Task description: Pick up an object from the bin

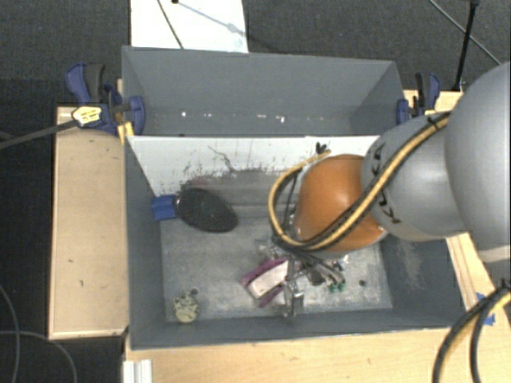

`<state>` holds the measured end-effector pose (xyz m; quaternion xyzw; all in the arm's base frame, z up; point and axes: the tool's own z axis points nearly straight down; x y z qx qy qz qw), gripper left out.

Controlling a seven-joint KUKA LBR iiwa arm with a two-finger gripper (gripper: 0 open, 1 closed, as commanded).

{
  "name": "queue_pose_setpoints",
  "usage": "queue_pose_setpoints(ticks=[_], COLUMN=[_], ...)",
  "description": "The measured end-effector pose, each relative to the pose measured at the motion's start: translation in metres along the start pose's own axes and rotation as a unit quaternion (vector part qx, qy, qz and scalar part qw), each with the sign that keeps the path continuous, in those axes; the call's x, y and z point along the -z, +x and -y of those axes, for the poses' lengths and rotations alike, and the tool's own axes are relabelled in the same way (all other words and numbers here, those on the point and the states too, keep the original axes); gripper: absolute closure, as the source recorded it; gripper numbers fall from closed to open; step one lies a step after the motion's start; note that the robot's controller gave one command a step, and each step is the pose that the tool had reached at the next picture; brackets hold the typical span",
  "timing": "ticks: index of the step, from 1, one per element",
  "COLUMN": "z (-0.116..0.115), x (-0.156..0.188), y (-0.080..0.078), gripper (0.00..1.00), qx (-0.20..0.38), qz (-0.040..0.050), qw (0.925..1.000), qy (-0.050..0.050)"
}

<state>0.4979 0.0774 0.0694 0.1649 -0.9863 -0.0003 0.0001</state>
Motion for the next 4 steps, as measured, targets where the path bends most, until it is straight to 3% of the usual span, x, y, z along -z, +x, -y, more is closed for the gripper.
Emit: queue_pose_setpoints(ticks=[1,2,3,4], z=[0.0,-0.007,-0.02,-0.008], x=[0.0,0.0,0.106,0.176], y=[0.0,-0.001,-0.024,-0.038], gripper=[1.0,1.0,1.0,1.0], qx=[-0.001,0.142,0.139,0.137], qz=[0.0003,0.0015,0.0053,0.0054], qw=[1.0,0.9899,0.9903,0.9905], qy=[0.0,0.0,0.001,0.002])
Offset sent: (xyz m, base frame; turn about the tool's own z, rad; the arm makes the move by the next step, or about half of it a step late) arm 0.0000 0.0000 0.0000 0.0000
